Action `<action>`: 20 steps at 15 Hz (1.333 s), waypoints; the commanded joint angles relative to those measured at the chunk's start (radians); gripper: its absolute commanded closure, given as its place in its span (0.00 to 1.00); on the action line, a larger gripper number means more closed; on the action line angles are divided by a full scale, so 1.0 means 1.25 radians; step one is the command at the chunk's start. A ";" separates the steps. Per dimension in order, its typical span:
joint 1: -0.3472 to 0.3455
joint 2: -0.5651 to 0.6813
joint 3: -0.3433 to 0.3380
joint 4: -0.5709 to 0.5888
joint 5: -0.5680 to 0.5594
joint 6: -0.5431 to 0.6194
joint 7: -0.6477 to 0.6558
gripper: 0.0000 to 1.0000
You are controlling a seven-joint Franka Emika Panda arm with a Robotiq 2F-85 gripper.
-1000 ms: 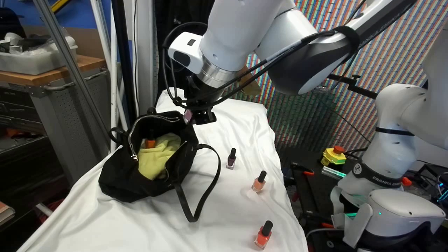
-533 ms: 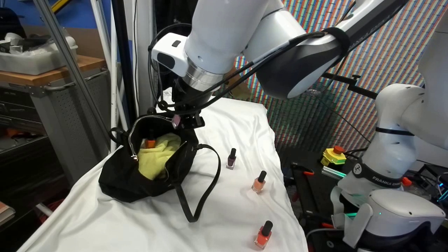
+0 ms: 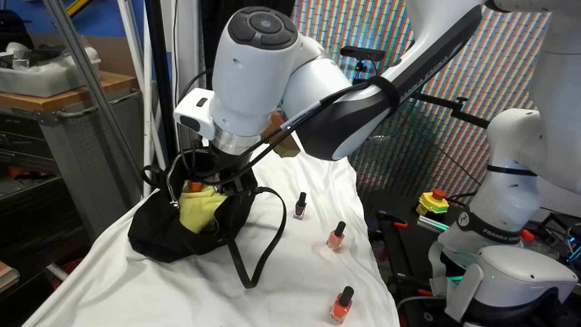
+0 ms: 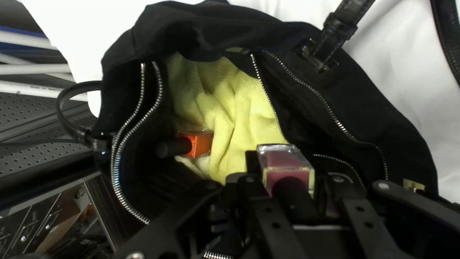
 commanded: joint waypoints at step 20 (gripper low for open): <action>0.002 -0.031 -0.034 -0.002 0.066 0.004 0.034 0.00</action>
